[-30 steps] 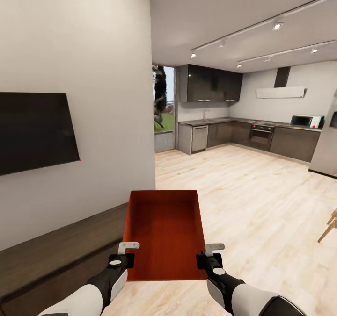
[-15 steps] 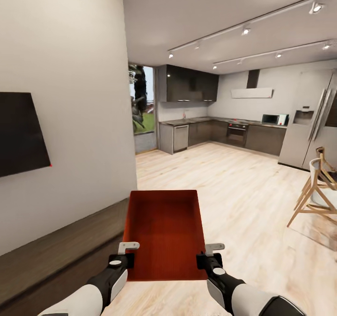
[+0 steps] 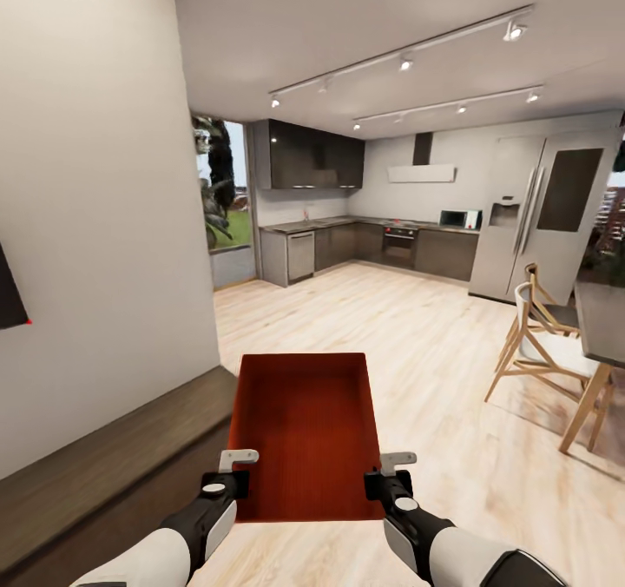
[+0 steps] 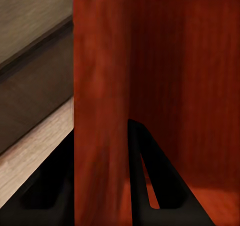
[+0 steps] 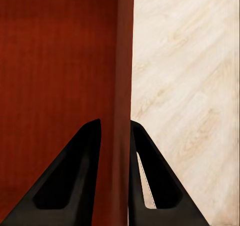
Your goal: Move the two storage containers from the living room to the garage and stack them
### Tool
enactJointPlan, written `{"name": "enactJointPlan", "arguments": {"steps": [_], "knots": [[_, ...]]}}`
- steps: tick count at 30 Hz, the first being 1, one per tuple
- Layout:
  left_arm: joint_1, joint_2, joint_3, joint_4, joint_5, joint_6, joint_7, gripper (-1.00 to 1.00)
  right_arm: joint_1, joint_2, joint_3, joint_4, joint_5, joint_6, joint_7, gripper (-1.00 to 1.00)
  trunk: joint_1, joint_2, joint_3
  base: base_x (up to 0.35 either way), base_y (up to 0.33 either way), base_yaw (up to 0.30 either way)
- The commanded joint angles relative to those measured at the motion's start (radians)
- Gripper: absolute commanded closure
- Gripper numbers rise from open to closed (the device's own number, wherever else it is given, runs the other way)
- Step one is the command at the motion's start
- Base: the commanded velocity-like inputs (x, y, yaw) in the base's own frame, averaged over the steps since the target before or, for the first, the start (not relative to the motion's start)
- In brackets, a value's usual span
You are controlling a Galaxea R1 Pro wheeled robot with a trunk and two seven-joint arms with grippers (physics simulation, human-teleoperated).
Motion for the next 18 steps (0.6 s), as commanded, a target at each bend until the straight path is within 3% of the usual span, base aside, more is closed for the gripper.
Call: {"name": "enactJointPlan", "arguments": {"steps": [1,18], "knots": [[-0.001,-0.001,0.039,-0.009,-0.016,0.004,0.001,1.0,-0.001,0.0,-0.001,0.005,-0.03,-0.007,-0.006,1.0,0.0,-0.001,-0.001,0.0,0.0,-0.283],[-0.001,-0.001,0.04,-0.01,-0.016,0.004,0.001,1.0,-0.001,0.0,-0.002,0.005,-0.03,-0.005,-0.004,1.0,0.0,-0.001,-0.001,0.0,0.0,-0.283]]}}
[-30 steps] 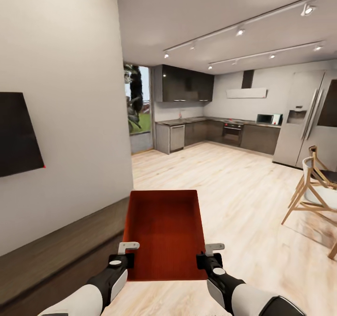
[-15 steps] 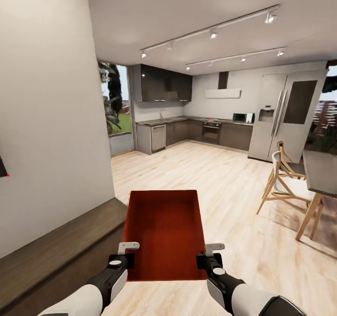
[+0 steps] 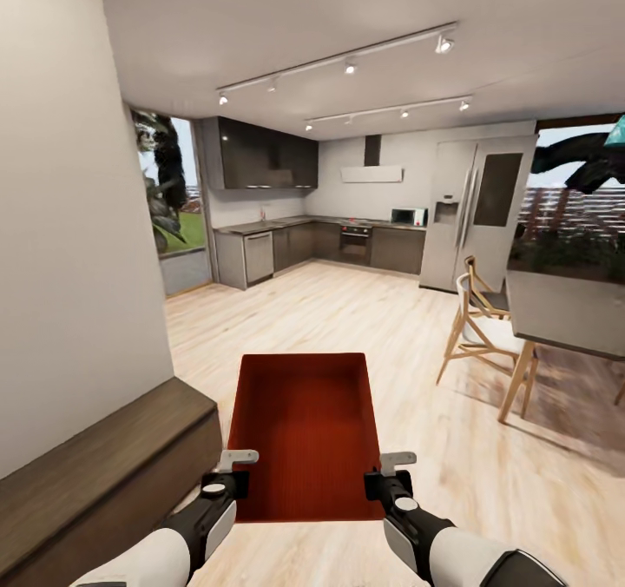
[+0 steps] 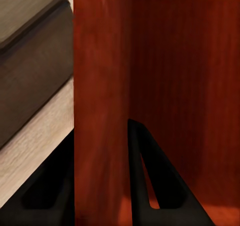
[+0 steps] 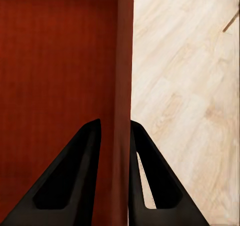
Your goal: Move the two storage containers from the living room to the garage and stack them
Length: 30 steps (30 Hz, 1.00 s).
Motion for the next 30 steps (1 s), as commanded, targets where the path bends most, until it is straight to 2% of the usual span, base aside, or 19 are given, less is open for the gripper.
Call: {"name": "enactJointPlan", "arguments": {"steps": [1,30], "knots": [[-0.001,-0.001,0.04,-0.011,-0.016,0.004,0.001,1.0,0.0,0.0,-0.004,0.004,-0.028,-0.006,-0.005,1.0,0.0,-0.001,-0.001,0.0,0.0,-0.283],[-0.001,-0.001,0.04,-0.01,-0.016,0.004,0.001,1.0,0.0,0.0,-0.004,0.004,-0.028,-0.006,-0.005,1.0,0.0,-0.001,-0.001,0.0,0.0,-0.283]]}}
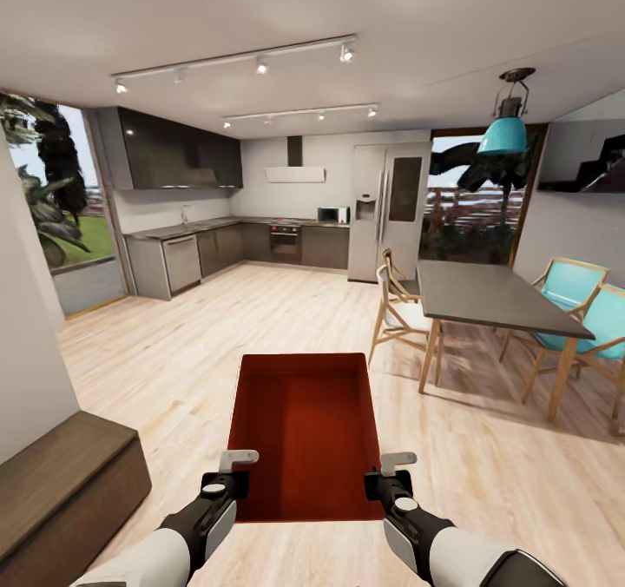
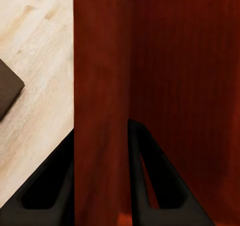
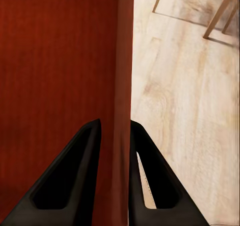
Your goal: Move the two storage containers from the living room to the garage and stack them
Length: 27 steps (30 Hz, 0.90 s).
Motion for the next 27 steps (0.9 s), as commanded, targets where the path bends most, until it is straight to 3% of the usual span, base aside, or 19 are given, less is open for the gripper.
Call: {"name": "enactJointPlan", "arguments": {"steps": [1,27], "knots": [[-0.001,-0.001,0.04,-0.01,-0.016,0.004,0.001,1.0,0.0,0.0,-0.003,0.004,-0.028,-0.007,-0.005,1.0,0.0,-0.001,-0.001,0.0,0.0,-0.283],[-0.001,0.0,0.04,-0.01,-0.017,0.004,0.001,1.0,0.0,0.0,-0.003,0.004,-0.028,-0.006,-0.005,1.0,0.0,-0.001,-0.001,0.0,0.0,-0.283]]}}
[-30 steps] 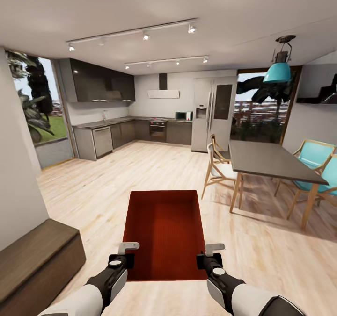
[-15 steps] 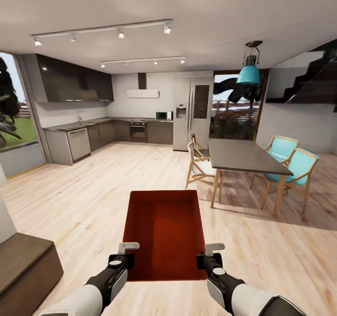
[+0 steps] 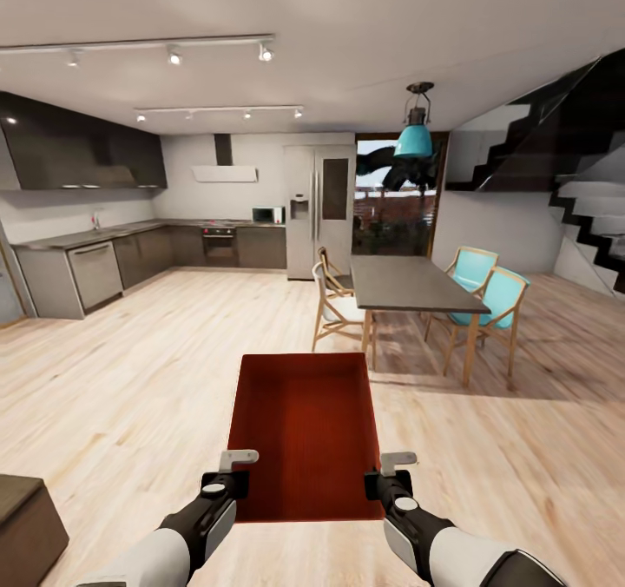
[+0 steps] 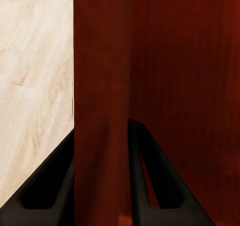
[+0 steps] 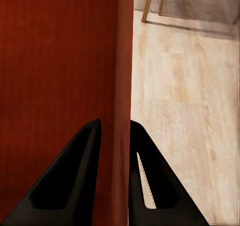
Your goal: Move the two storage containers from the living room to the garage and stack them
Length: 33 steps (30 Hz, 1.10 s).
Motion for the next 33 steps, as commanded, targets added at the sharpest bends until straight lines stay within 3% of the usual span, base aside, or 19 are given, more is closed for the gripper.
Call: {"name": "enactJointPlan", "arguments": {"steps": [1,33], "knots": [[-0.001,0.0,0.041,-0.01,-0.017,0.004,0.002,1.0,-0.001,0.0,-0.004,0.006,-0.027,-0.007,-0.005,1.0,0.0,-0.001,-0.001,0.0,0.0,-0.283],[-0.001,-0.002,0.041,-0.01,-0.017,0.004,0.002,1.0,-0.001,0.0,-0.004,0.006,-0.027,-0.007,-0.005,1.0,0.0,-0.001,-0.001,0.0,0.0,-0.283]]}}
